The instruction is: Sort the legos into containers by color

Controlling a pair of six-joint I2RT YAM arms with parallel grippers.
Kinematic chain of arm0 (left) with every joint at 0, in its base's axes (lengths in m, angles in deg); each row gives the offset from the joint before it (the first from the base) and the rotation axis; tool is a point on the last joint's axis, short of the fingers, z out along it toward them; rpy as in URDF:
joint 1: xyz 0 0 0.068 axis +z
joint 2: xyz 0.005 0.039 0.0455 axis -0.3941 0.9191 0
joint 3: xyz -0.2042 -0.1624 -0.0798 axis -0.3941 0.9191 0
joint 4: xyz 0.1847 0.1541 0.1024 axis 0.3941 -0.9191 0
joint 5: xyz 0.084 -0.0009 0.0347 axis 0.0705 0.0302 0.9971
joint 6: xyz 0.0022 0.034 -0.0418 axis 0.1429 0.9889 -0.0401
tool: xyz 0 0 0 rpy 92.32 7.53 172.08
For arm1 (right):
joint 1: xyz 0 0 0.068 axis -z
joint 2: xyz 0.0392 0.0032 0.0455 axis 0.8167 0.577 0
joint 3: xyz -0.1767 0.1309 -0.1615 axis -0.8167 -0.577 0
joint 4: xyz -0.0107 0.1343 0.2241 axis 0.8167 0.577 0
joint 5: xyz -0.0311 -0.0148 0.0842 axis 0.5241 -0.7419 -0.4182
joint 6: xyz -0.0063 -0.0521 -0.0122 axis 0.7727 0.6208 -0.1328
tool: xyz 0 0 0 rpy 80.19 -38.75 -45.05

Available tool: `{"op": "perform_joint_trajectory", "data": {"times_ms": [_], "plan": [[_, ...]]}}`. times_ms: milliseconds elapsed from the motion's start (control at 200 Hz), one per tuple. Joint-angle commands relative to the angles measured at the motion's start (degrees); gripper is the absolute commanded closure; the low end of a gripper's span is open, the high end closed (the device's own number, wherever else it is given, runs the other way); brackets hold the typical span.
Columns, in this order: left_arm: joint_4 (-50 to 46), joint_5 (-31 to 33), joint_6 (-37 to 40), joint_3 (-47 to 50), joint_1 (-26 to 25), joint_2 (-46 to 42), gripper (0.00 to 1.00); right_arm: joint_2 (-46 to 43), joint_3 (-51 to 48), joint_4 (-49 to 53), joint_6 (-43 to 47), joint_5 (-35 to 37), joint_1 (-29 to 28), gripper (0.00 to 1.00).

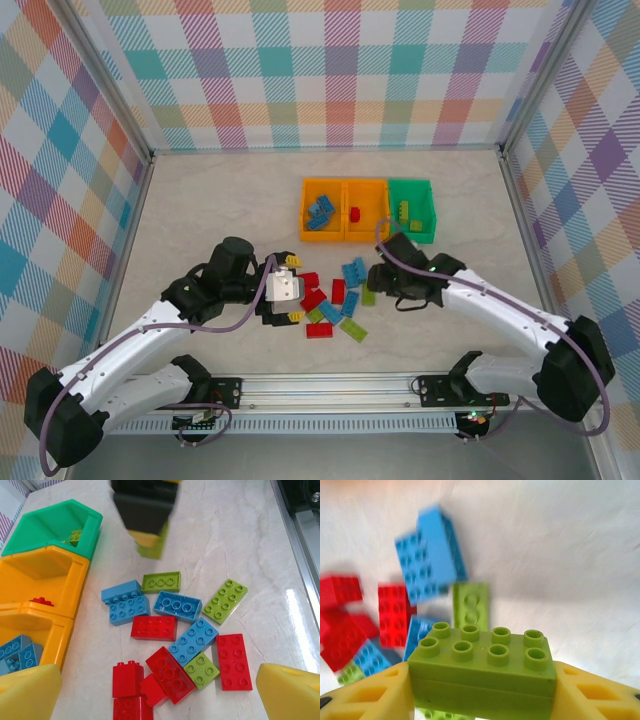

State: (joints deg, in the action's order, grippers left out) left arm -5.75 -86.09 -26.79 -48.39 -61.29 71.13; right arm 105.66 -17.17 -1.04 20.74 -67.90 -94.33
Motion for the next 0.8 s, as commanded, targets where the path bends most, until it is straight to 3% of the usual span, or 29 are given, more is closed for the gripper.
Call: {"op": "perform_joint_trajectory", "data": {"times_ms": [0, 180, 325, 545, 655, 795], "plan": [[2.02, -2.12, 0.59, 0.92, -0.15, -0.59, 0.00, -0.35, 4.16, -2.35, 8.06, 2.94, 7.78, 0.42], [1.95, -1.49, 0.79, 1.00, -0.14, -0.95, 0.00, 8.35, 12.18, -8.61, 15.16, 1.32, 20.73, 0.41], [2.14, -0.37, 1.09, 1.61, -0.15, -1.95, 0.00, 17.94, 18.77, -13.60, 15.46, -0.76, 26.75, 0.42], [2.14, -0.05, 1.30, 2.18, -0.10, -3.19, 0.00, 31.26, 31.34, -10.04, 14.69, -3.75, 28.76, 0.30], [1.64, 0.22, 2.08, 2.23, -0.15, -3.09, 0.00, 33.12, 34.47, -7.94, 14.07, -3.15, 29.07, 0.17], [1.51, 0.79, 2.84, 2.58, -0.14, -2.94, 0.00, 32.02, 35.25, -7.01, 14.45, -3.41, 29.16, 0.12]]}}
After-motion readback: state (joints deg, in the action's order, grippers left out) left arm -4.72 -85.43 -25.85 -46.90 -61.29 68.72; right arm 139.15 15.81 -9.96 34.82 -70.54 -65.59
